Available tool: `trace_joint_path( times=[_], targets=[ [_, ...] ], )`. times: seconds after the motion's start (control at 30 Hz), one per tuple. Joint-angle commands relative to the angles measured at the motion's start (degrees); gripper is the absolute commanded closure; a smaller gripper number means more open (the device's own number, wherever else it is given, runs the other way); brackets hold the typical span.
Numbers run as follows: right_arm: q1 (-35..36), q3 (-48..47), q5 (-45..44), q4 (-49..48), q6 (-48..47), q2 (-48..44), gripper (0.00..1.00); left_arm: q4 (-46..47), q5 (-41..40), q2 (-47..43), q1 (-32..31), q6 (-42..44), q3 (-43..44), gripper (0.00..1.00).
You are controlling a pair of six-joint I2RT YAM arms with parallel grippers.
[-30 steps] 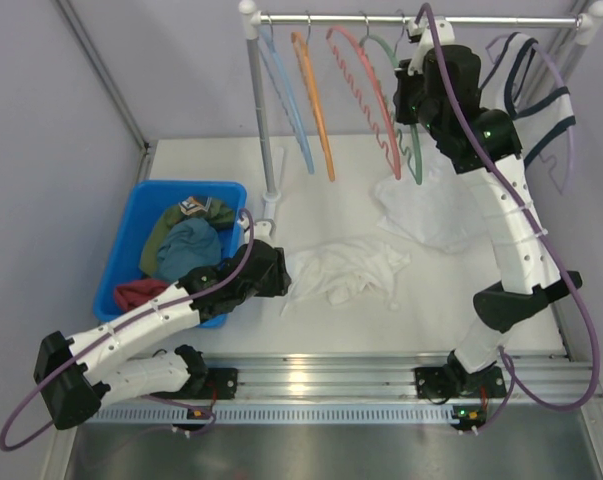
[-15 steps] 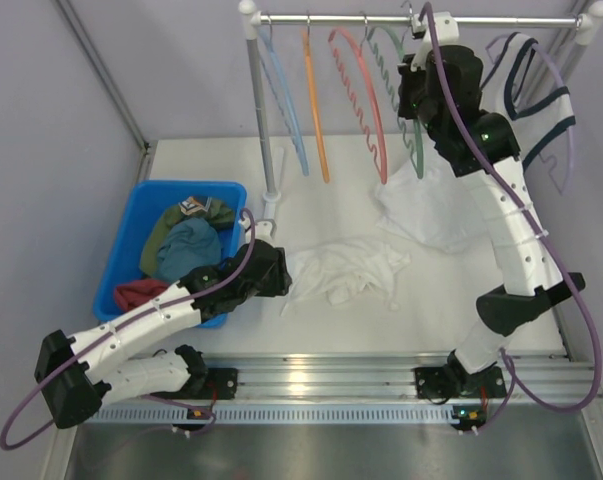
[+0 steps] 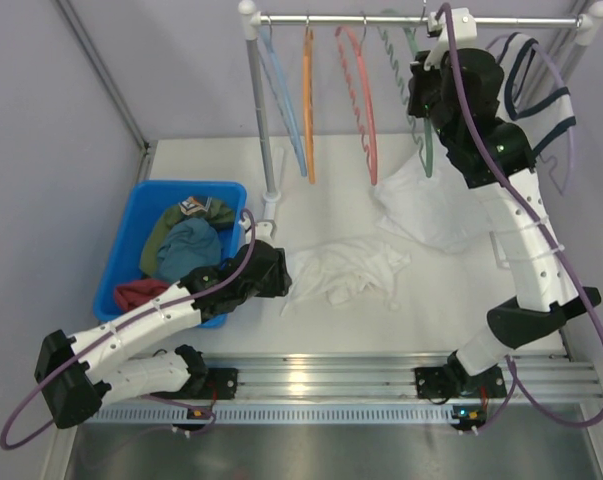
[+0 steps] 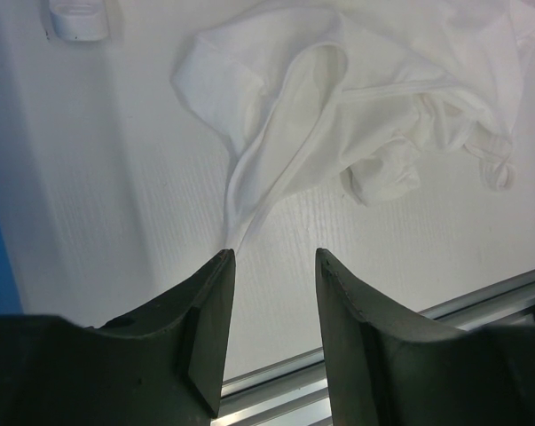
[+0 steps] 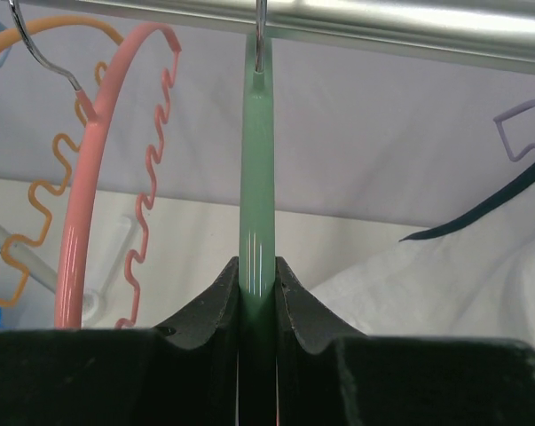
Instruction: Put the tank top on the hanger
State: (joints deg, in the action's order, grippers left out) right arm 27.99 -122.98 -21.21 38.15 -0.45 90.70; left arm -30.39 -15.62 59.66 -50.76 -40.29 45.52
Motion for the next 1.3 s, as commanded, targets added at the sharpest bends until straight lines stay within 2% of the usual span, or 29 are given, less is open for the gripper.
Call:
trace_joint_path(
  times=[0.0, 0.3, 0.53, 0.77, 0.9, 1.03, 1.27],
  targets=[
    [0.5, -0.3, -0.6, -3.9, -0.3, -3.3, 1.00, 2.5, 0.4, -0.5, 0.0, 0.7, -0.1, 0.53],
    [0.5, 7.1, -1.8, 0.2, 3.2, -11.2, 1.00, 2.8, 1.1, -0.5, 0.0, 1.2, -0.4, 0.53],
    [0.5, 26.6, -0.3, 6.0, 8.1, -25.3, 1.00, 3.0, 3.7, -0.4, 0.0, 1.4, -2.7, 0.53],
    [0.5, 45.7, 13.4, 10.7, 15.7, -40.6, 1.00, 7.0, 7.7, 4.3, 0.0, 2.0, -6.6, 0.54],
    [0.5, 56.7, 19.2, 10.4, 19.0, -45.8, 1.00, 10.5, 8.1, 8.2, 0.0, 3.6, -6.2, 0.54],
    [0.6, 61.8, 23.4, 10.5, 20.0, -48.8, 1.00, 10.6, 6.3, 12.8, -0.1, 5.7, -4.8, 0.55],
    [0.6, 61.9, 26.0, 12.6, 18.2, -50.3, 1.00, 11.7, 4.9, 16.5, -0.2, 5.6, -5.3, 0.55]
  ],
)
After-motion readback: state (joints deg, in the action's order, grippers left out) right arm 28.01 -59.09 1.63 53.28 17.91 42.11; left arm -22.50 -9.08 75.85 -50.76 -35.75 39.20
